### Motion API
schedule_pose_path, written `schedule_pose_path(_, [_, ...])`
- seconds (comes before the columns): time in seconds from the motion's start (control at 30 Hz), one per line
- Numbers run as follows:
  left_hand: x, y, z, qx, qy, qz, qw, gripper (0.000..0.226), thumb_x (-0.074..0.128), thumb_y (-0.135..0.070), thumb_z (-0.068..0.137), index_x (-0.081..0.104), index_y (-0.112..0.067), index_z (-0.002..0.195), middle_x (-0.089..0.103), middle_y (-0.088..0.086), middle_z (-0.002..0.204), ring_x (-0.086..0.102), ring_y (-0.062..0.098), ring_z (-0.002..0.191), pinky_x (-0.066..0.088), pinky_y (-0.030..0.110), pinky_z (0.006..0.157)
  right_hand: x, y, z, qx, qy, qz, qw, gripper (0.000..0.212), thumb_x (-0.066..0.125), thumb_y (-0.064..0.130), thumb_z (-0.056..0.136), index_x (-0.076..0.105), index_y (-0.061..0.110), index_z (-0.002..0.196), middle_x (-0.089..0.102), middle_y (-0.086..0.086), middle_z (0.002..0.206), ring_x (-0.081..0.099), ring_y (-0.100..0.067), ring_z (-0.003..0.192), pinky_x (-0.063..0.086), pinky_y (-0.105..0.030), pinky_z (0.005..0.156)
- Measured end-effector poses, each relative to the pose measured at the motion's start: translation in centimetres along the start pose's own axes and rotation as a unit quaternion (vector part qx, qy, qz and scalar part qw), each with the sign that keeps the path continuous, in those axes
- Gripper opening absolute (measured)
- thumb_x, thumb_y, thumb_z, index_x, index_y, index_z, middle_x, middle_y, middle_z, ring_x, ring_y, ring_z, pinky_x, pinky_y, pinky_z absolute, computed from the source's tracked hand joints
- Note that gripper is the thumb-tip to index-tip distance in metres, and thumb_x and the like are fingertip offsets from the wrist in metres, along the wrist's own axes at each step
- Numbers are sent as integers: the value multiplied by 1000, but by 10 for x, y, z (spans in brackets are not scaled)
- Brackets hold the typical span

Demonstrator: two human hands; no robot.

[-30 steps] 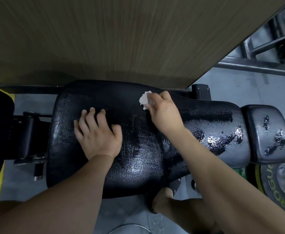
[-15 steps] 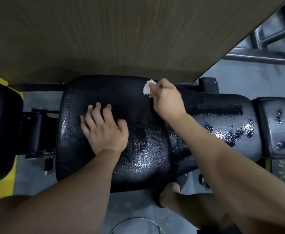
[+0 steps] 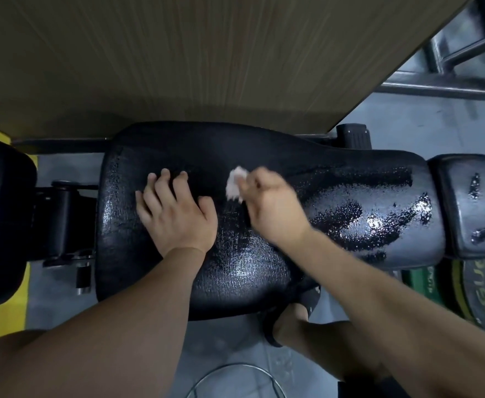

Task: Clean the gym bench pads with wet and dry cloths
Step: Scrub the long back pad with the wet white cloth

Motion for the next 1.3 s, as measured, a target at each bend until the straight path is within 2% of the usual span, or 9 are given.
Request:
schedule_pose_path(0.13, [-1, 1, 0, -4, -4, 0, 1000, 53, 45, -33, 85, 55, -13, 133, 48, 14, 147, 34, 36, 144, 21, 60, 119, -6, 16, -28, -84, 51, 50, 994, 42, 54, 5, 93, 65, 12, 133, 56, -7, 99, 52, -27, 82, 52, -38, 68])
schedule_pose_path(0.27, [0, 1, 0, -5, 3, -2, 1000, 52, 44, -34, 86, 53, -14, 134, 47, 14, 148, 32, 36, 145, 21, 60, 119, -18, -51, 27, 30, -46, -9, 998, 34, 53, 7, 92, 71, 10, 121, 59, -12, 95, 58, -37, 76, 58, -46, 64])
schedule_pose_path(0.37, [1, 0, 0, -4, -1, 0, 1000, 52, 46, -33, 86, 54, -14, 133, 47, 13, 148, 33, 36, 145, 21, 60, 119, -12, -43, 19, 81, -73, -6, 994, 21, 57, 7, 95, 70, 5, 112, 57, -12, 90, 56, -36, 72, 55, -46, 61])
schedule_pose_path(0.53, [1, 1, 1, -6, 3, -3, 1000, 53, 43, -35, 86, 53, -14, 133, 46, 14, 148, 32, 36, 145, 19, 59, 120, -11, -9, -5, -37, 14, 33, 999, 41, 60, 2, 88, 69, 9, 128, 59, -10, 96, 57, -32, 77, 55, -39, 67])
schedule_pose_path(0.73, [1, 0, 1, -8, 1, -2, 1000, 53, 45, -34, 86, 54, -15, 134, 47, 13, 148, 32, 35, 145, 19, 59, 120, -25, -69, 20, 107, -85, -18, 990, 20, 60, 7, 96, 74, 2, 109, 61, -11, 92, 61, -33, 69, 58, -42, 60])
schedule_pose_path(0.8, [1, 1, 1, -10, 4, -4, 1000, 53, 45, -34, 85, 54, -15, 134, 47, 13, 148, 32, 35, 145, 19, 59, 120, -18, -39, -3, 83, -67, 8, 994, 17, 60, 8, 97, 73, 1, 107, 60, -9, 89, 57, -30, 68, 55, -41, 59])
schedule_pose_path(0.93, [1, 2, 1, -10, 5, -3, 1000, 53, 44, -35, 86, 53, -14, 134, 46, 14, 148, 31, 35, 145, 20, 60, 120, -16, -11, -33, -32, 22, 53, 998, 40, 59, 2, 91, 69, 11, 129, 59, -6, 97, 57, -28, 78, 56, -38, 71])
schedule_pose_path(1.13, [2, 1, 0, -6, 12, -5, 1000, 53, 44, -35, 88, 51, -15, 135, 45, 14, 150, 30, 35, 146, 19, 60, 120, -23, -60, -10, 105, -80, 22, 991, 20, 59, 6, 97, 70, 11, 113, 57, -8, 89, 57, -34, 68, 56, -44, 63])
schedule_pose_path(1.3, [1, 2, 1, -10, 13, -7, 1000, 54, 44, -36, 86, 51, -14, 135, 45, 14, 149, 30, 35, 146, 19, 59, 120, -12, 8, -60, -28, 25, 56, 998, 40, 56, 5, 91, 69, 11, 129, 58, -6, 96, 56, -27, 76, 56, -38, 68])
Point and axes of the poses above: each hand's wrist, its own z-axis towards the middle knuckle, its own x-axis out of the palm, y = z × x, the point moved 6 cm from there along z, towards the middle knuckle
